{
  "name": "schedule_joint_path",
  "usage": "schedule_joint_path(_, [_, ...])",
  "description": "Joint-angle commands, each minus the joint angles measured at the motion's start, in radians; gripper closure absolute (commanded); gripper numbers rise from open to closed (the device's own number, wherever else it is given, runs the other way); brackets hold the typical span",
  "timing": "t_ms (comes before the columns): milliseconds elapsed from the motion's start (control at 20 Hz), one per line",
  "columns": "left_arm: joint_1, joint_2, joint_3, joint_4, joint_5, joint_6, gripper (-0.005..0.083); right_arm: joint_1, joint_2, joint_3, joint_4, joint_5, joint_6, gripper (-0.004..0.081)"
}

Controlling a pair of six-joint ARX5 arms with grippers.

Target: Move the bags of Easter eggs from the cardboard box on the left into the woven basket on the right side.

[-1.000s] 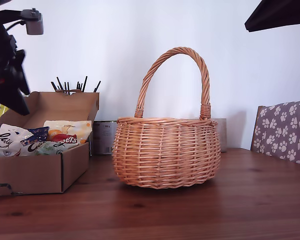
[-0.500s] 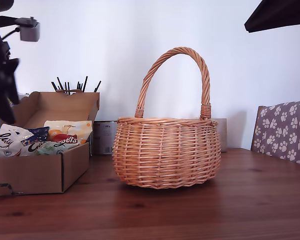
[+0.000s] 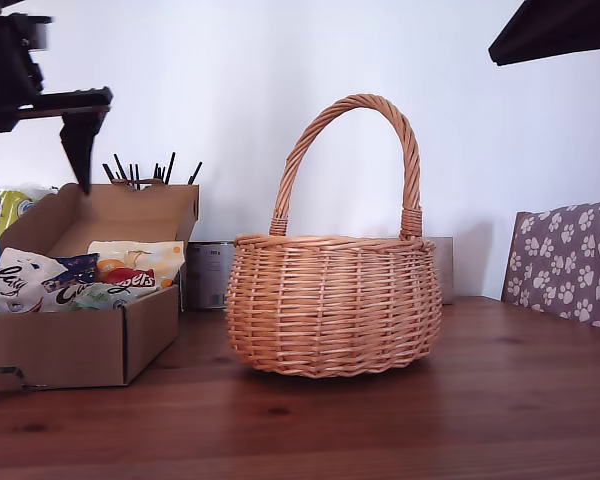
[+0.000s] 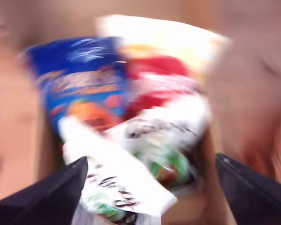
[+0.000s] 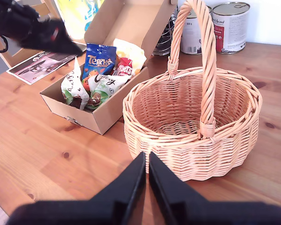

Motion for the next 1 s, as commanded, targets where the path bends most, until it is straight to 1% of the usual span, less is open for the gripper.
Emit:
schedule_joint_path(0, [0.002, 0.055, -0.004, 0.019, -0.069, -0.058, -0.0009, 0.005, 0.003, 0.002, 0.005, -0.003, -0.006, 0.0782])
schedule_joint_path(50, [0.004, 0.072, -0.004, 0.031, -0.080, -0.091, -0.0009, 0.005, 0.003, 0.002, 0.004, -0.004, -0.006, 0.0782])
schedule_joint_path(100, [0.004, 0.093, -0.003, 0.045, -0.072, -0.118, -0.0009, 0.005, 0.003, 0.002, 0.004, -0.004, -0.006, 0.0782])
schedule_joint_path(200, [0.004, 0.152, -0.001, 0.036, -0.064, -0.124, -0.0009, 0.005, 0.003, 0.002, 0.006, -0.003, -0.006, 0.0782])
schedule_joint_path(300, [0.004, 0.203, 0.000, 0.013, -0.076, -0.135, -0.0009, 0.005, 0.003, 0.002, 0.006, -0.004, -0.006, 0.0782])
schedule_joint_path(500, [0.016, 0.223, 0.003, -0.010, -0.087, -0.198, -0.0009, 0.005, 0.003, 0.002, 0.004, -0.003, -0.006, 0.0782])
schedule_joint_path(700, [0.022, 0.241, 0.004, -0.058, -0.039, -0.204, -0.0009, 0.005, 0.003, 0.002, 0.005, -0.003, -0.007, 0.0782])
schedule_joint_path(950, [0.022, 0.280, 0.004, -0.065, -0.038, -0.204, -0.0003, 0.005, 0.003, 0.002, 0.003, -0.003, -0.025, 0.0782])
